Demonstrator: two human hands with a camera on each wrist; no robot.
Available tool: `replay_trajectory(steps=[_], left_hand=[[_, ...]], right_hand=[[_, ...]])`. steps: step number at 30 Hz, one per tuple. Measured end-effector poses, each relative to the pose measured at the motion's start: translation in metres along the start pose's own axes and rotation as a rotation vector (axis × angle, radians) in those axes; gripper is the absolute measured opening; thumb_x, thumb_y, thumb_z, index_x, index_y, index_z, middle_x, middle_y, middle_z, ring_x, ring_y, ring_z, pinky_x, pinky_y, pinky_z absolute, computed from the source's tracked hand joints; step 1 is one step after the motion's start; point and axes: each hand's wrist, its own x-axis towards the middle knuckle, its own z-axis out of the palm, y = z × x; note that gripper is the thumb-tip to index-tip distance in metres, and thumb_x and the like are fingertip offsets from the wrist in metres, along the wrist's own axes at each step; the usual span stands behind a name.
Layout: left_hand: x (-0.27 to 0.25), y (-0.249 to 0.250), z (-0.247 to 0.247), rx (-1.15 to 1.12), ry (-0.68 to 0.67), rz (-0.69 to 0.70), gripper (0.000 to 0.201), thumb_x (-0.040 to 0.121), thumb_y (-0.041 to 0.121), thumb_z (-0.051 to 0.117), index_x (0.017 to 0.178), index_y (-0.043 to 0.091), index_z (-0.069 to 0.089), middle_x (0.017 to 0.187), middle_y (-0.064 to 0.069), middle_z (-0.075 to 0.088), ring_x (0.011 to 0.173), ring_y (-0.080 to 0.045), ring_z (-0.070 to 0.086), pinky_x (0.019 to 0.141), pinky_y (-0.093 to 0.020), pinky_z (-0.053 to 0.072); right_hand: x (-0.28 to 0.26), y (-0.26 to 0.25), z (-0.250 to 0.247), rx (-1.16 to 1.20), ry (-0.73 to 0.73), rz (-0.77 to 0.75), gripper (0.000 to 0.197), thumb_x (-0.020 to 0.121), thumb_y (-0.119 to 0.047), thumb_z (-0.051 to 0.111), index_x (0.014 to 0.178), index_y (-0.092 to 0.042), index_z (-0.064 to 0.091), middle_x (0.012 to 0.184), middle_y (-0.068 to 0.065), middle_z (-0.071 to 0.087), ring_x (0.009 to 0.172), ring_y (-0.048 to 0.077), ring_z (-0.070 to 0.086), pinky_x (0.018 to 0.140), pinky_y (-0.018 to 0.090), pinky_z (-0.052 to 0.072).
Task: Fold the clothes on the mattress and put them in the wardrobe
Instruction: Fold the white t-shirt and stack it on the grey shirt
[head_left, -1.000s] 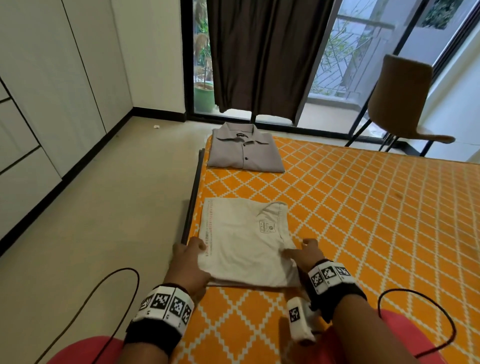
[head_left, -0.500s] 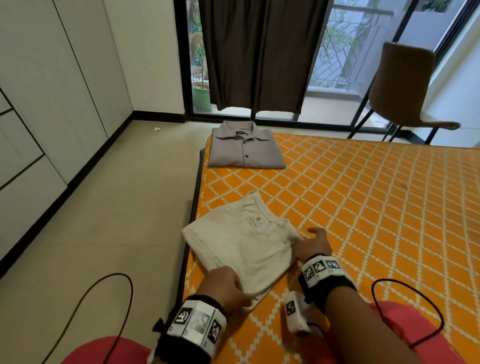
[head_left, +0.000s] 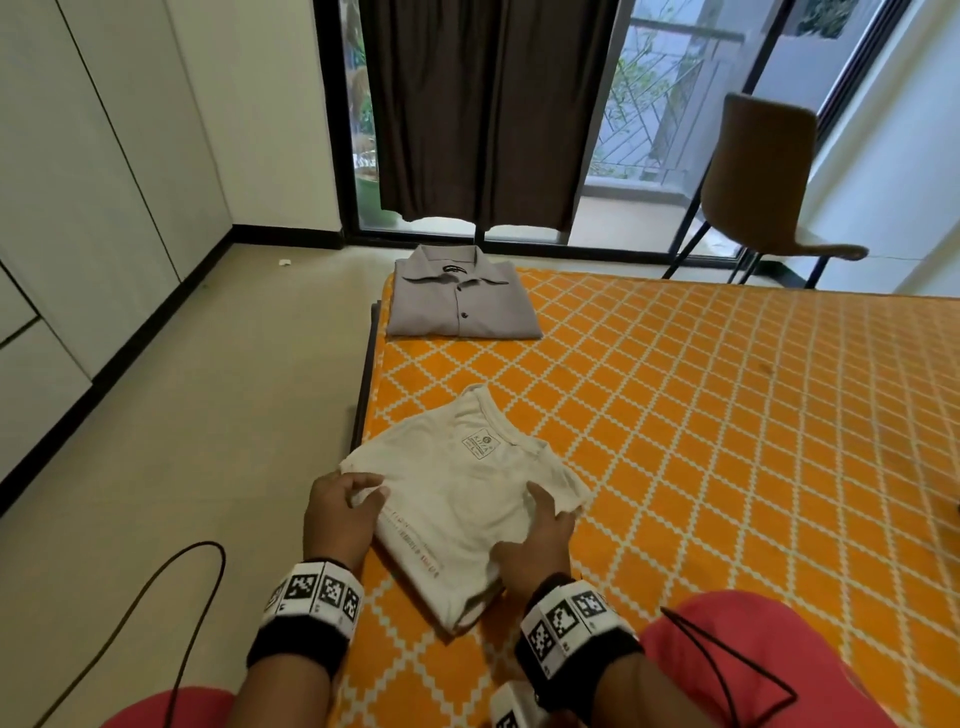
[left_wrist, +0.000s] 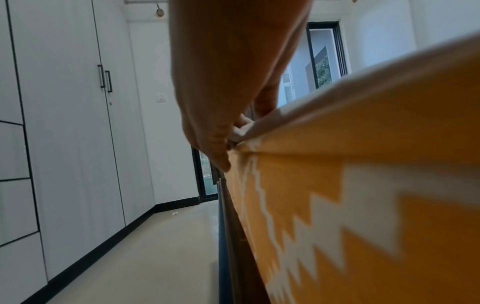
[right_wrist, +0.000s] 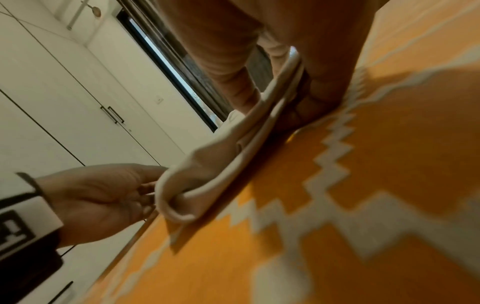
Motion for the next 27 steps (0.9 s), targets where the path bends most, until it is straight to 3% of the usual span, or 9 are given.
replay_trajectory(steps=[4,8,11,16,18,20,22,24,27], left_hand=[[-0.005,0.005,-0.008,0.092,0.082,-0.045,0.010,0.083,0.009,0.072,0.079,0.017,0.076,0.094,-0.010,0.072,0.092,-0.028,0.065,0.084,-0.033,0.050],[-0.018,0.022,-0.027,0.398,-0.182,-0.173,0.012,0.080,0.015,0.071,0.070,0.012,0.078,0.079,-0.006,0.074,0.079,-0.026,0.067,0.075,-0.032,0.054],[-0.035,0.039,-0.032,0.599,-0.389,-0.202,0.014,0.075,0.018,0.066,0.065,0.010,0.073,0.070,-0.004,0.066,0.071,-0.023,0.065,0.069,-0.032,0.054],[-0.062,0.058,-0.014,0.797,-0.125,0.029,0.023,0.090,0.030,0.056,0.112,0.021,0.057,0.126,-0.007,0.034,0.121,-0.027,0.035,0.098,-0.038,0.040],[-0.070,0.058,0.004,0.751,-0.095,0.151,0.045,0.094,0.041,0.052,0.134,0.023,0.042,0.143,-0.008,0.024,0.134,-0.029,0.023,0.110,-0.040,0.029],[-0.074,0.053,0.025,0.757,-0.179,0.134,0.070,0.095,0.052,0.044,0.151,0.019,0.018,0.158,-0.014,0.004,0.147,-0.033,0.000,0.119,-0.045,0.008],[-0.076,0.044,0.045,0.851,-0.247,0.086,0.072,0.099,0.044,0.033,0.155,0.016,-0.002,0.161,-0.015,-0.015,0.147,-0.035,-0.016,0.120,-0.050,-0.004],[-0.076,0.036,0.058,0.938,-0.262,0.064,0.065,0.101,0.028,0.021,0.153,0.014,-0.016,0.158,-0.016,-0.026,0.146,-0.036,-0.021,0.118,-0.055,-0.006],[-0.071,0.030,0.065,0.974,-0.292,0.036,0.072,0.100,0.028,0.025,0.150,0.013,-0.025,0.154,-0.018,-0.033,0.145,-0.039,-0.024,0.117,-0.060,-0.005]], right_hand=[[0.009,-0.010,-0.006,-0.120,-0.033,-0.136,0.082,0.080,0.015,0.044,0.150,-0.025,0.027,0.159,0.006,0.005,0.145,0.026,0.021,0.107,0.029,0.036],[0.028,-0.019,-0.021,-0.229,0.060,-0.332,0.083,0.078,0.021,0.040,0.147,-0.026,0.035,0.155,0.002,0.017,0.137,0.030,0.034,0.100,0.033,0.045],[0.039,-0.013,-0.031,-0.127,0.125,-0.121,0.061,0.088,0.012,0.044,0.142,-0.016,0.040,0.148,0.011,0.024,0.124,0.034,0.046,0.085,0.031,0.047],[0.035,-0.013,-0.040,-0.069,0.177,0.129,0.044,0.094,-0.003,0.048,0.136,-0.012,0.042,0.143,0.017,0.028,0.102,0.038,0.054,0.074,0.038,0.049],[0.031,-0.012,-0.040,-0.319,0.250,-0.053,0.047,0.093,-0.007,0.045,0.140,-0.013,0.040,0.147,0.013,0.026,0.117,0.036,0.045,0.088,0.042,0.048],[0.026,-0.012,-0.028,-0.583,0.191,-0.471,0.053,0.095,-0.024,0.036,0.146,-0.012,0.037,0.154,0.011,0.027,0.138,0.033,0.031,0.110,0.042,0.035],[0.020,-0.009,-0.004,-0.710,-0.129,-0.695,0.070,0.096,-0.052,0.016,0.154,-0.012,0.022,0.162,0.007,0.011,0.149,0.024,0.010,0.120,0.038,0.011],[0.019,0.000,0.014,-0.789,-0.369,-0.641,0.089,0.085,-0.070,-0.005,0.156,-0.017,0.002,0.163,0.000,-0.010,0.148,0.012,-0.012,0.119,0.032,-0.006],[0.032,0.011,0.018,-0.793,-0.379,-0.561,0.102,0.068,-0.074,-0.012,0.154,-0.019,-0.014,0.158,-0.002,-0.025,0.140,0.005,-0.027,0.113,0.027,-0.016]])
